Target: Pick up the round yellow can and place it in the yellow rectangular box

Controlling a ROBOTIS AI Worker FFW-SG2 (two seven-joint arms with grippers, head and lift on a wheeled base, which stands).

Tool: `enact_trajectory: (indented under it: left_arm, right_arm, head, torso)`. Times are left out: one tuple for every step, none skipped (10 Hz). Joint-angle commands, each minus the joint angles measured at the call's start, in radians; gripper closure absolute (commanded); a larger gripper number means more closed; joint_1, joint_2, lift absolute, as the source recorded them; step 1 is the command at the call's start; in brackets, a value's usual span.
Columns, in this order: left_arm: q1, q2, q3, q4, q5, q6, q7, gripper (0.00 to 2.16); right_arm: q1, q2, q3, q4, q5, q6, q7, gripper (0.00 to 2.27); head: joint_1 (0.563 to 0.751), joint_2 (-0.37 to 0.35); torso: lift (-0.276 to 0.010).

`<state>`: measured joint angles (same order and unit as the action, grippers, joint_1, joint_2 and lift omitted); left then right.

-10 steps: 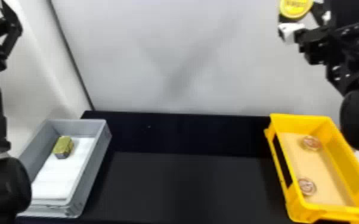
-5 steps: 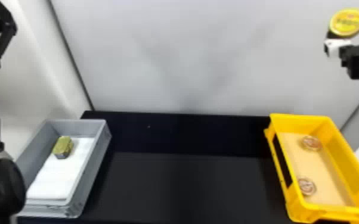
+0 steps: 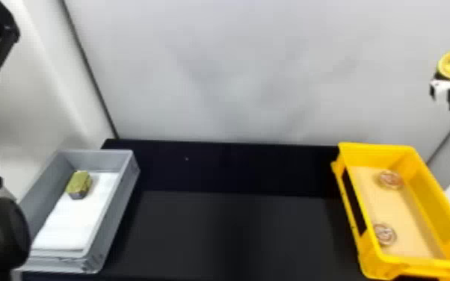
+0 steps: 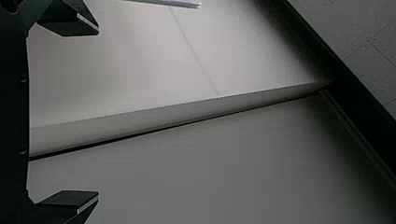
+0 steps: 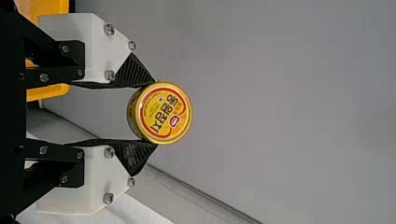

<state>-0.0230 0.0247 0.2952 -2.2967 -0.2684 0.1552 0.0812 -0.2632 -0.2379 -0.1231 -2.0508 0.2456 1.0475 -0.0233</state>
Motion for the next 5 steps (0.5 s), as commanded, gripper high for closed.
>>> enact_trajectory:
  left_arm:
    - [-0.002, 0.001, 0.003, -0.004, 0.0, 0.003, -0.003, 0.05]
    - [-0.002, 0.001, 0.004, -0.006, 0.0, 0.004, -0.006, 0.05]
    - [-0.003, 0.003, 0.004, -0.006, 0.0, 0.006, -0.006, 0.05]
    - [-0.005, 0.004, 0.004, -0.007, 0.0, 0.008, -0.009, 0.05]
    - [-0.006, 0.006, 0.004, -0.009, -0.002, 0.008, -0.008, 0.05]
  right_arm:
    - [0.022, -0.003, -0.055, 0.075, -0.097, -0.028, -0.032, 0.75]
    - [0.029, -0.004, -0.073, 0.107, -0.123, -0.044, -0.037, 0.75]
    - [0.036, -0.009, -0.087, 0.144, -0.155, -0.061, -0.046, 0.75]
    - [0.045, -0.017, -0.096, 0.181, -0.2, -0.076, -0.061, 0.75]
    - [0.053, -0.027, -0.098, 0.216, -0.241, -0.101, -0.081, 0.75]
  head:
    - [0.697, 0.054]
    - [0.697, 0.054]
    - [0.697, 0.054]
    - [0.697, 0.054]
    - [0.697, 0.054]
  torso:
    - [-0.003]
    - [-0.003]
    - [-0.003]
    - [-0.003]
    - [-0.003]
